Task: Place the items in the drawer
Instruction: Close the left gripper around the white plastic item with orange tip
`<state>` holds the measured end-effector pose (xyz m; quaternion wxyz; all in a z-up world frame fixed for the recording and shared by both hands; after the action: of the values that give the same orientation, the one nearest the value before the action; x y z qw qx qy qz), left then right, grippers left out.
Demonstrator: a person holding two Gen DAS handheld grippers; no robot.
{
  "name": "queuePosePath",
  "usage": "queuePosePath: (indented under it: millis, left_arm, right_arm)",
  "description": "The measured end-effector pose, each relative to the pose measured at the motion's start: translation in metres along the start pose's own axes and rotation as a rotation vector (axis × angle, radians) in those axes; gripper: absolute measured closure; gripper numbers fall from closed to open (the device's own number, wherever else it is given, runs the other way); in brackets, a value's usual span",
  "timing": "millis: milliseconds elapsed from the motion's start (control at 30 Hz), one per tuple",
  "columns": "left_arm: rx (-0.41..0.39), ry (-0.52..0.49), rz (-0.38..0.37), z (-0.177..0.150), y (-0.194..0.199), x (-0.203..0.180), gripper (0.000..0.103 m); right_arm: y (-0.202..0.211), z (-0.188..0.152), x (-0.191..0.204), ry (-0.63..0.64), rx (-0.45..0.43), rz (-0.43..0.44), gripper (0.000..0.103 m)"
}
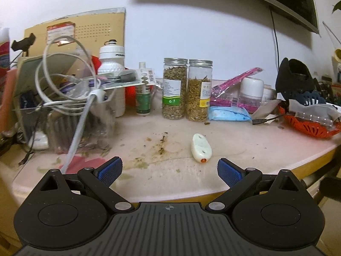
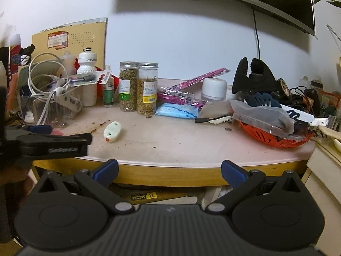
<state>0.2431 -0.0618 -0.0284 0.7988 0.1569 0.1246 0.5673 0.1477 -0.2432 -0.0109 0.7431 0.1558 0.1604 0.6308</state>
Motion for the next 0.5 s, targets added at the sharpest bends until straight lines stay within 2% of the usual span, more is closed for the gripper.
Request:
queuePosePath:
  millis: [500]
  left_arm:
    - [-0.009, -0.056, -0.049, 0.0, -0.053, -0.009, 0.005]
  right_arm:
    - [-0.008, -0.008, 0.009, 0.001, 0.037, 0.032, 0.0]
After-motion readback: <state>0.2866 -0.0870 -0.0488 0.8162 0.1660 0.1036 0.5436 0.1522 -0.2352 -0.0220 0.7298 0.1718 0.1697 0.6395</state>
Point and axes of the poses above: each gripper's, at about its wrist camera, not at the fingertips, and y roughly against the way its jaws point, x to its left, z to its top, the point moved 10 cm from there along -y, roughly the way its jaws point, and after that the axes turned 4 degrees about -z, right-handed, at the moved point
